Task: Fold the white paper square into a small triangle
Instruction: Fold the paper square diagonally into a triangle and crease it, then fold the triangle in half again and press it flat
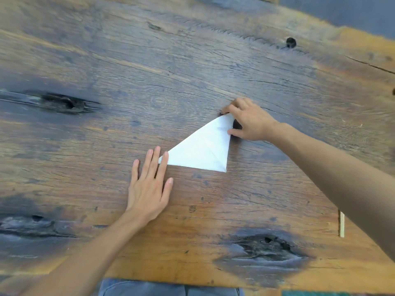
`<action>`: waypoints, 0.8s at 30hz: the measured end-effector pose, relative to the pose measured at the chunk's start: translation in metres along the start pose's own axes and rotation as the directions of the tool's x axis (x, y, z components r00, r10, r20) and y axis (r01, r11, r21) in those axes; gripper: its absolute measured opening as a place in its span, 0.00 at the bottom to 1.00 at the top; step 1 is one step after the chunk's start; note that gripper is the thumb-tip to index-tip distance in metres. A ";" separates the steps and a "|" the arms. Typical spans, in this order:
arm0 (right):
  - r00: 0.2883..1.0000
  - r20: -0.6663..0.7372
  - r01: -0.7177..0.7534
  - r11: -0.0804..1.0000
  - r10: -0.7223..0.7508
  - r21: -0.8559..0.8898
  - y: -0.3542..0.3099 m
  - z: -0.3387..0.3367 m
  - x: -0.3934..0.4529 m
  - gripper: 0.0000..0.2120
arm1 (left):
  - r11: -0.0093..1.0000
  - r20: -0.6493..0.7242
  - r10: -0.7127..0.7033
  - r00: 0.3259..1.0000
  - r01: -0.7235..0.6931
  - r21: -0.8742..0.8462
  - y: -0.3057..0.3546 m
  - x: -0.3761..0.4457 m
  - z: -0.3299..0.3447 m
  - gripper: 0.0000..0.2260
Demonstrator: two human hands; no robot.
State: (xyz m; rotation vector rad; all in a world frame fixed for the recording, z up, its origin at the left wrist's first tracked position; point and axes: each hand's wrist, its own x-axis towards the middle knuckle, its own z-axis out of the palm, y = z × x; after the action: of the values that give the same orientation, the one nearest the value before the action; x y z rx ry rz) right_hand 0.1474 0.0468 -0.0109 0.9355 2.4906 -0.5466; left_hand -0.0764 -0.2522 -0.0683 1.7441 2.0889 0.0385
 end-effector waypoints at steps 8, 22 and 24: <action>0.985 -0.091 -0.134 0.979 0.149 0.151 -0.009 0.011 -0.008 0.19 | 0.937 0.042 0.278 0.960 -0.280 0.207 -0.071 -0.002 -0.014 0.30; 0.725 -0.319 -0.123 0.570 0.610 0.812 -0.066 0.023 -0.040 0.24 | 0.892 0.032 0.380 0.924 -0.376 0.250 -0.082 0.004 -0.009 0.33; 0.682 -0.361 -0.092 0.564 0.636 0.820 -0.082 0.022 -0.042 0.20 | 0.892 0.022 0.380 0.925 -0.373 0.253 -0.081 0.004 -0.008 0.33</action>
State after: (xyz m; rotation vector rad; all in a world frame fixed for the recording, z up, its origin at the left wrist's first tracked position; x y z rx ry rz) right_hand 0.1254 -0.0433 0.0094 2.3016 2.3836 -1.3605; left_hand -0.1556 -0.2638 -0.0853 2.2968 1.8028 -0.0968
